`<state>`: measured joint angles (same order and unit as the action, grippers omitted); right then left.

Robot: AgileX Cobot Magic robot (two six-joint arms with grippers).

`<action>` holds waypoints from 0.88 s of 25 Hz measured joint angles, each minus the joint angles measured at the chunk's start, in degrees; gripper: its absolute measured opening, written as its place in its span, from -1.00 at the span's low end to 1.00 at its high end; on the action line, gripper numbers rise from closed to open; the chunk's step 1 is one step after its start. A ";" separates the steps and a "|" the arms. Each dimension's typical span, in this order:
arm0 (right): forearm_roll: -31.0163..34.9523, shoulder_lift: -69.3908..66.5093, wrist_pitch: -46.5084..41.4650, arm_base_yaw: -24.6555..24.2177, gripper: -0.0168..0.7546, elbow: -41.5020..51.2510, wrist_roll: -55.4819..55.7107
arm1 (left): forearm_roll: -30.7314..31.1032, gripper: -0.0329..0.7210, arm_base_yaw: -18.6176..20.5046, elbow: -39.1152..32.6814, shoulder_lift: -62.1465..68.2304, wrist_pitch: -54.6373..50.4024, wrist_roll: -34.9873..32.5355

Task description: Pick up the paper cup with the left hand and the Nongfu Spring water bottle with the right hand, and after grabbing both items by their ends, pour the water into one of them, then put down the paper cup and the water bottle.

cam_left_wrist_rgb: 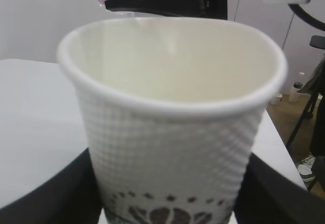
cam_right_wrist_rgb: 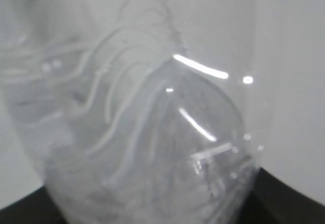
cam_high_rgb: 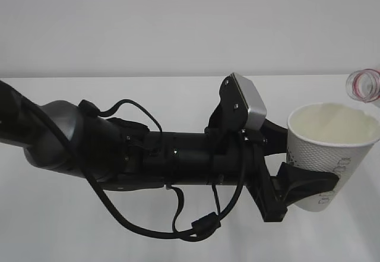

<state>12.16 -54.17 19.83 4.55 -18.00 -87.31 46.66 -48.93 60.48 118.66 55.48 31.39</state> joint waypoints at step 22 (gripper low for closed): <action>0.00 0.00 0.00 0.00 0.21 0.00 -5.03 | 0.00 0.44 0.00 0.00 0.00 0.00 0.00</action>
<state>12.16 -54.17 19.83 4.55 -18.00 -92.34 46.66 -48.93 60.48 118.66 55.48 31.39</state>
